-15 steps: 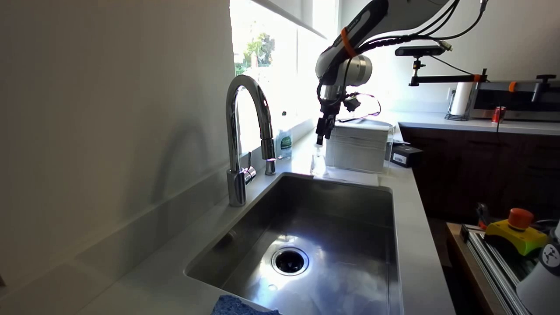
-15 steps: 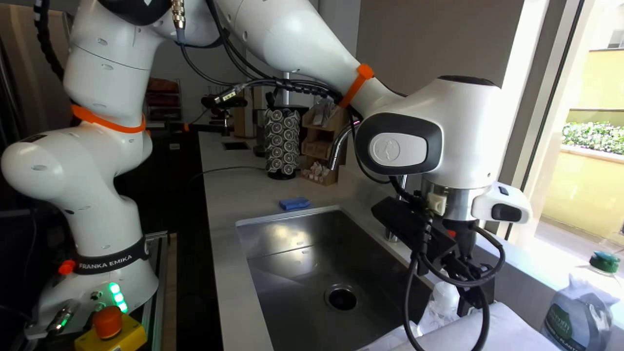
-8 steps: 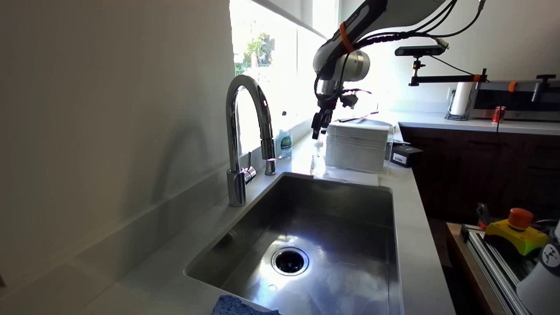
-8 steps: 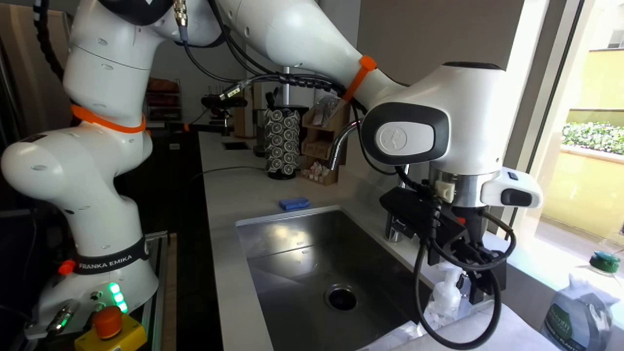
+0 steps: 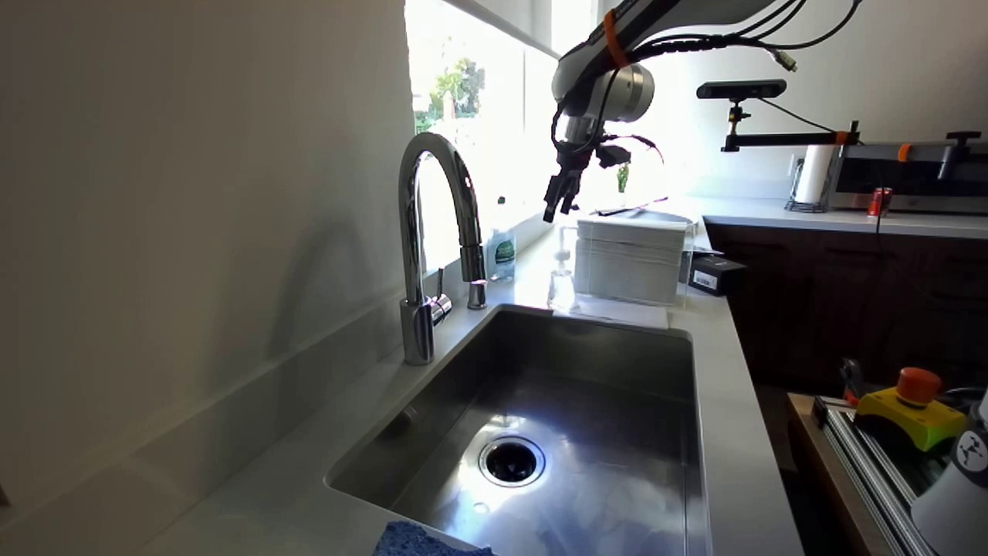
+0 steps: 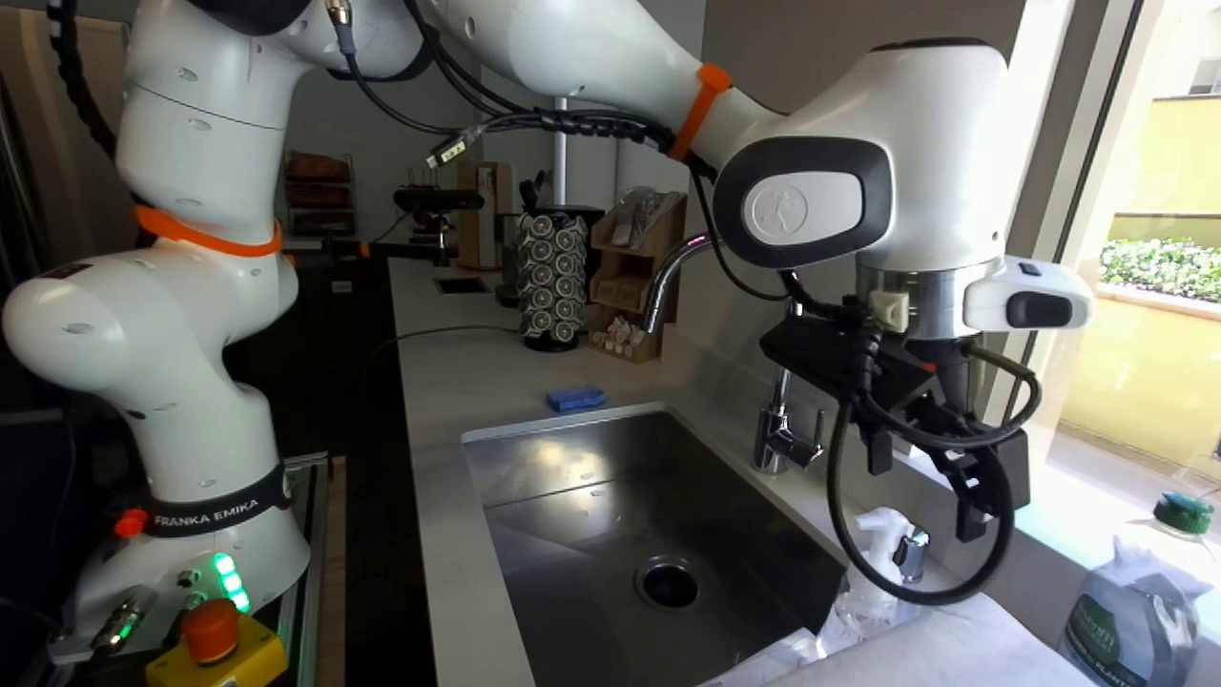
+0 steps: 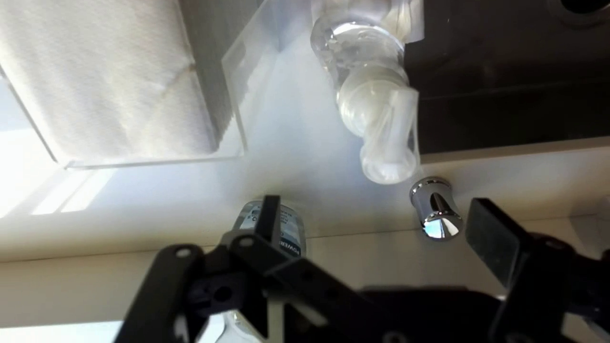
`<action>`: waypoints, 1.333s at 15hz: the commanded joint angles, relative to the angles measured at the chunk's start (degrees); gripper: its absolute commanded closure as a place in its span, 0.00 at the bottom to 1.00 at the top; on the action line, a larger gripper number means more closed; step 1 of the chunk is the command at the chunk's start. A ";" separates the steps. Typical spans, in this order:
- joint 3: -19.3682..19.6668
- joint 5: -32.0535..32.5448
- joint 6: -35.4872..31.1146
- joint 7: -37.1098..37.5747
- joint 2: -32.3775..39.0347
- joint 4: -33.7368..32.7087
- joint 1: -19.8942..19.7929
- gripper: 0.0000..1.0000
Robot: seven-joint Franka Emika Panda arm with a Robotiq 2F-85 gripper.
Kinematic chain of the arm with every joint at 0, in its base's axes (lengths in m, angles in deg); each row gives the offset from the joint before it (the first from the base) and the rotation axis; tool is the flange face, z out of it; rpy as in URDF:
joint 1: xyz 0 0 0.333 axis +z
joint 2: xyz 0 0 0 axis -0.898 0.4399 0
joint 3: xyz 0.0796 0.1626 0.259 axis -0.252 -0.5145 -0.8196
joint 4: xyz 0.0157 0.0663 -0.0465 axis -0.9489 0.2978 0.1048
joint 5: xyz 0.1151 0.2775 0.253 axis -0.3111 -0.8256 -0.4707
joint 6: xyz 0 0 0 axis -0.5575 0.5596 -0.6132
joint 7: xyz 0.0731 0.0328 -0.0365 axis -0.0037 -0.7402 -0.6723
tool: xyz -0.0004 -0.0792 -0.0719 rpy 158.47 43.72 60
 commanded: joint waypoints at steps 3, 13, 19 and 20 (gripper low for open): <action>0.99 2.56 3.25 5.87 -4.16 0.82 1.68 0.00; 2.76 8.51 8.90 13.38 -10.07 1.99 4.19 0.00; 3.20 7.56 10.01 12.69 -9.68 0.20 4.33 0.00; 3.29 7.59 10.08 12.89 -10.04 0.51 4.44 0.00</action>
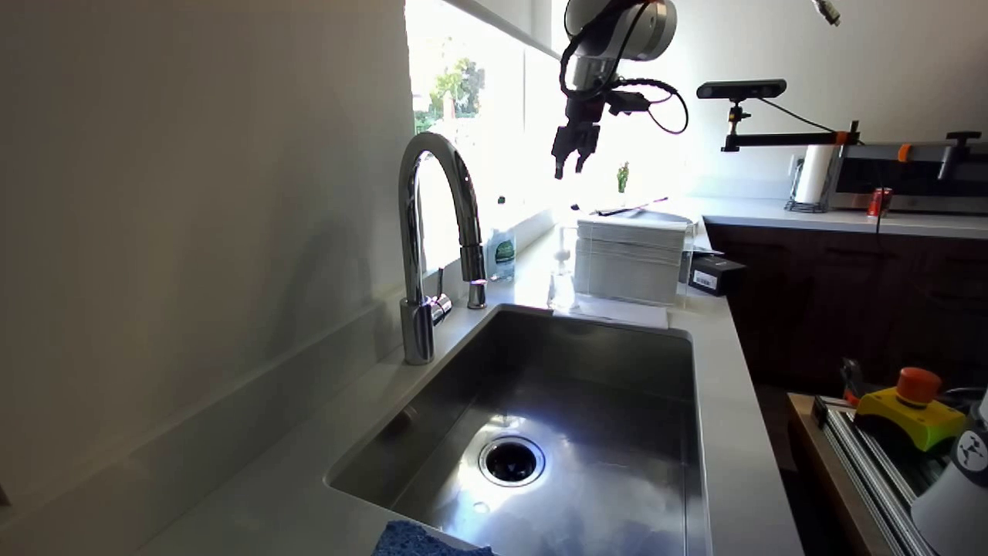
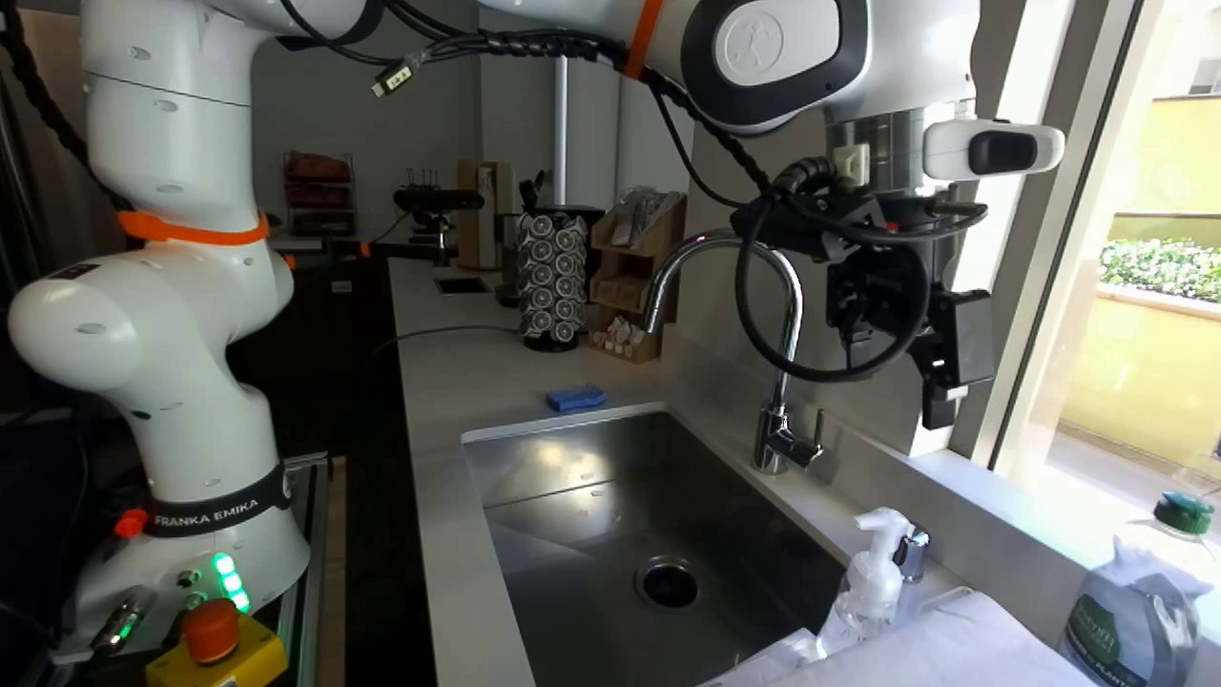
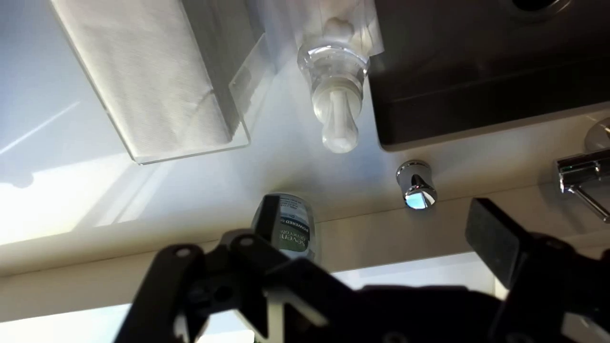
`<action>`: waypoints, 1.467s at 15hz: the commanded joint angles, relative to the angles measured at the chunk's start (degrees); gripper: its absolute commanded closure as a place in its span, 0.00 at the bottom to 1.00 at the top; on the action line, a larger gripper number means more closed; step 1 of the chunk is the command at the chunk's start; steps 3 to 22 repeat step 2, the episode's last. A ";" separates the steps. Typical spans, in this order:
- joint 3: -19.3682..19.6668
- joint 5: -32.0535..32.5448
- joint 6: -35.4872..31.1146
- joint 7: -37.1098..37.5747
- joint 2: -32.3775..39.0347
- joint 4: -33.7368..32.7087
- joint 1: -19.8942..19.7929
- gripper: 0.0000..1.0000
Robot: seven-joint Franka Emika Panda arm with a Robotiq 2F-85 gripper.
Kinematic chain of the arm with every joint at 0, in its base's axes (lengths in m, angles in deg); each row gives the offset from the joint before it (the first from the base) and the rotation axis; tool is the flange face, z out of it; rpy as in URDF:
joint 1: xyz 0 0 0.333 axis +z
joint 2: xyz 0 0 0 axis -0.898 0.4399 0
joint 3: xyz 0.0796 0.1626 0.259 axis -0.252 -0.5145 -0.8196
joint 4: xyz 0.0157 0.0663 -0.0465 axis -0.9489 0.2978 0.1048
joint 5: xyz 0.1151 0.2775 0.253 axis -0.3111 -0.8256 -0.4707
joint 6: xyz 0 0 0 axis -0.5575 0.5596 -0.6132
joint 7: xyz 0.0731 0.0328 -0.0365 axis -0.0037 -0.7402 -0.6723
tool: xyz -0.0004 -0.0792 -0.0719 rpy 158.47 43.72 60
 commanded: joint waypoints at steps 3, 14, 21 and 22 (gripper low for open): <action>0.97 -0.17 0.22 0.02 -0.21 0.12 0.92 0.00; 0.97 -0.17 0.22 0.02 -0.21 0.12 0.92 0.00; 0.97 -0.17 0.22 0.02 -0.21 0.12 0.92 0.00; 0.97 -0.17 0.22 0.02 -0.21 0.12 0.92 0.00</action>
